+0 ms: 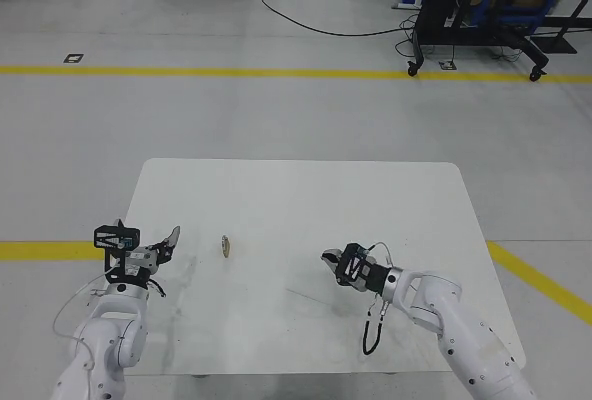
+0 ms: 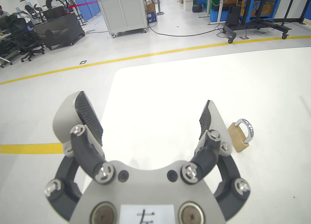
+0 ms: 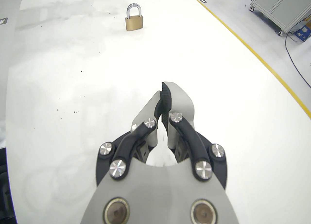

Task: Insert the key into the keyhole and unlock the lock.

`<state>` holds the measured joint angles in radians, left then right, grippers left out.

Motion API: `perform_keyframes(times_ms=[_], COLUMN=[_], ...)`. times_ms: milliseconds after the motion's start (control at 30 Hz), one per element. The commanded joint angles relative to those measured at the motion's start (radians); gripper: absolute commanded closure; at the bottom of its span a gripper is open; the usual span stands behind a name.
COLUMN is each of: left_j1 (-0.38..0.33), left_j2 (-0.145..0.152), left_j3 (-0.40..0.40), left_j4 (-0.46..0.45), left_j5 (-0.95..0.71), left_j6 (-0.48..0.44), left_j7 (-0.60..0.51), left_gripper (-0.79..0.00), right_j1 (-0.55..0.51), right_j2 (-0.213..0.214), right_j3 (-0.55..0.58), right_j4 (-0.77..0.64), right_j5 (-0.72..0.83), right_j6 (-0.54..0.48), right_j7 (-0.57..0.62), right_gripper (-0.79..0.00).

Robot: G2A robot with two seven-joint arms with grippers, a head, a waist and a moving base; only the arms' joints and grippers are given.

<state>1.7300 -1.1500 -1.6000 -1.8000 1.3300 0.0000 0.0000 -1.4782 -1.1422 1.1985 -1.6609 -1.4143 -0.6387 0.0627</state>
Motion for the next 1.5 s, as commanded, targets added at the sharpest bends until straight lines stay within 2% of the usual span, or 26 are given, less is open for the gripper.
perform_keyframes(times_ms=[0, 100, 167, 233, 300, 467, 533, 633, 733, 900, 1000, 1167, 1333, 1400, 1433, 1467], left_j1=[0.000, 0.000, 0.000, 0.000, 0.000, 0.000, 0.002, 0.018, 0.010, -0.069, -0.139, -0.233, -0.302, -0.324, -0.334, -0.342], left_j2=[0.000, 0.000, 0.000, 0.000, 0.000, 0.000, 0.001, -0.005, -0.016, -0.029, -0.029, -0.028, -0.023, -0.020, -0.019, -0.018], left_j3=[0.000, 0.000, 0.000, 0.000, 0.000, 0.000, -0.025, -0.073, -0.077, -0.030, 0.009, 0.074, 0.130, 0.139, 0.146, 0.152], left_j4=[0.000, 0.000, 0.000, 0.000, 0.000, 0.000, 0.003, -0.014, -0.040, -0.029, -0.008, 0.046, 0.145, 0.194, 0.208, 0.220], left_j5=[0.000, 0.000, 0.000, 0.000, 0.000, 0.000, -0.006, -0.167, -0.494, -1.081, -1.300, -1.519, -1.655, -1.666, -1.655, -1.636], left_j6=[0.000, 0.000, 0.000, 0.000, 0.000, 0.000, 0.010, -0.009, -0.103, -0.255, -0.302, -0.339, -0.398, -0.417, -0.432, -0.450], left_j7=[0.000, 0.000, 0.000, 0.000, 0.000, 0.000, 0.015, 0.070, 0.031, -0.173, -0.352, -0.594, -0.847, -0.905, -0.928, -0.944], left_gripper=[-0.785, -0.785, -0.785, -0.785, -0.785, -0.785, -0.785, -0.785, -0.785, -0.785, -0.785, -0.785, -0.785, -0.785, -0.613, -0.529], right_j1=[-0.009, -0.015, -0.007, 0.011, 0.020, 0.020, 0.020, 0.018, 0.023, 0.100, 0.138, 0.160, 0.163, 0.163, 0.165, 0.167], right_j2=[-0.003, -0.010, -0.012, -0.012, -0.008, -0.008, -0.008, -0.009, -0.022, -0.049, -0.063, -0.076, -0.080, -0.081, -0.082, -0.083], right_j3=[0.010, 0.035, 0.043, 0.049, 0.067, 0.067, 0.067, 0.066, -0.002, -0.114, -0.159, -0.191, -0.198, -0.200, -0.202, -0.204], right_j4=[0.006, 0.045, 0.085, 0.118, 0.137, 0.137, 0.137, 0.138, 0.177, 0.253, 0.287, 0.303, 0.301, 0.301, 0.301, 0.299], right_j5=[0.114, 0.372, 0.527, 0.619, 0.667, 0.667, 0.667, 0.674, 0.856, 1.066, 1.107, 1.144, 1.173, 1.182, 1.180, 1.180], right_j6=[0.004, -0.056, -0.108, -0.150, -0.176, -0.176, -0.176, -0.173, -0.217, -0.225, -0.211, -0.205, -0.222, -0.227, -0.226, -0.225], right_j7=[-0.060, -0.172, -0.197, -0.176, -0.149, -0.149, -0.149, -0.151, -0.141, -0.095, -0.072, -0.066, -0.038, -0.027, -0.019, -0.014], right_gripper=[0.000, 0.000, 0.000, 0.000, 0.000, 0.000, 0.000, 0.000, 0.000, 0.000, 0.000, 0.000, 0.000, 0.000, 0.000, 0.000])
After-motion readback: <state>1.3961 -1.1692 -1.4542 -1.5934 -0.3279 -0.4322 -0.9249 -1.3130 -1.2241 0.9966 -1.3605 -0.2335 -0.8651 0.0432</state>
